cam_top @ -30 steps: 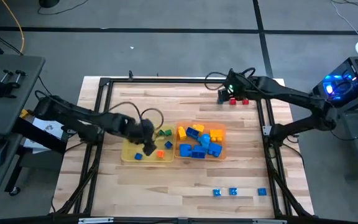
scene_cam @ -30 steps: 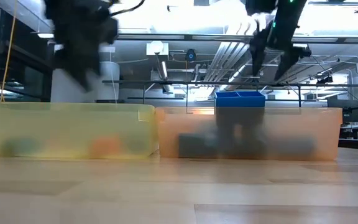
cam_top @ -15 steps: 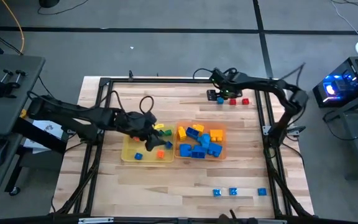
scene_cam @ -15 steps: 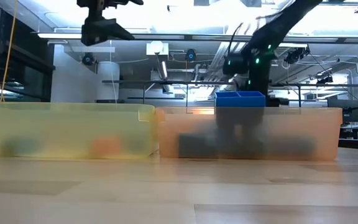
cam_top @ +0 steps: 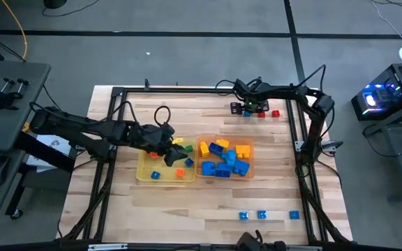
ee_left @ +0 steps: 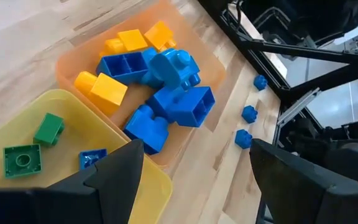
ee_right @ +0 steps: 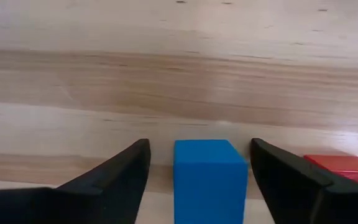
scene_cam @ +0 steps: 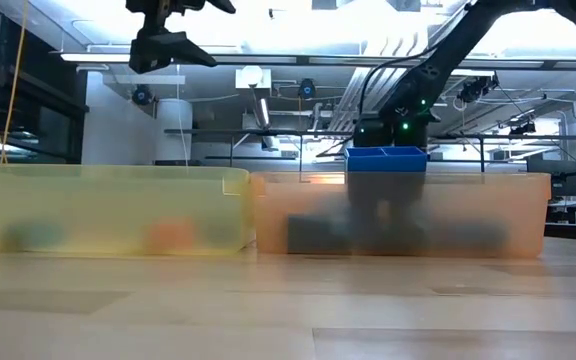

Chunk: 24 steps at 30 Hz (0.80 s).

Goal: Sort blocks by size
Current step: Put the small blue game piece into the yellow bin

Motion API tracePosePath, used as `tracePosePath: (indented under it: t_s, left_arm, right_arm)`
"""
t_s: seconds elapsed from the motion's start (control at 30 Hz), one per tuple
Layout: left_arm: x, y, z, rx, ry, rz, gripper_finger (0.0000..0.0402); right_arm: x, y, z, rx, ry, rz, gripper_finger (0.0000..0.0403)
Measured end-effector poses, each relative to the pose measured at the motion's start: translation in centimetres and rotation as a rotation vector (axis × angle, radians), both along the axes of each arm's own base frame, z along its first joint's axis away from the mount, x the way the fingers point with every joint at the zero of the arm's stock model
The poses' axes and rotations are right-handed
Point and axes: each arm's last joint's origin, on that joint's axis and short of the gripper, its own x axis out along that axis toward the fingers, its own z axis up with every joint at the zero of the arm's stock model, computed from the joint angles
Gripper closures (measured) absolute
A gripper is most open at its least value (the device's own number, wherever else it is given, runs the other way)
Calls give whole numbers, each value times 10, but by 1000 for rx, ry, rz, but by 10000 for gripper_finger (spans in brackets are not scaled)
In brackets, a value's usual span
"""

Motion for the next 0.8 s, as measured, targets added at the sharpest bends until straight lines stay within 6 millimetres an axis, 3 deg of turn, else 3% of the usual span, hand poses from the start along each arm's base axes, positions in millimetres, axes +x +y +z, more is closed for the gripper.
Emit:
tracePosePath:
  t_s: [0.13, 0.27, 0.33, 0.5, 0.67, 0.8]
  left_arm:
    - [-2, -1, 3, -11, -15, -31, 122]
    - [-14, -1, 24, 6, -139, -127, 122]
    - [-27, 1, 40, 38, -229, -152, 122]
    - [-73, 11, 80, 178, -462, -64, 122]
    - [-116, 22, 102, 287, -586, 84, 122]
    - [-132, 26, 107, 338, -620, 144, 122]
  right_arm:
    - [1, 0, -2, -1, 12, 3, 176]
    - [-2, 3, 8, -21, 20, 54, 244]
    - [-5, 7, 21, -41, 12, 94, 276]
    - [-6, 19, 72, -171, -142, 188, 276]
    - [23, 55, 120, -299, -501, 346, 276]
    - [64, 102, 129, -310, -718, 461, 276]
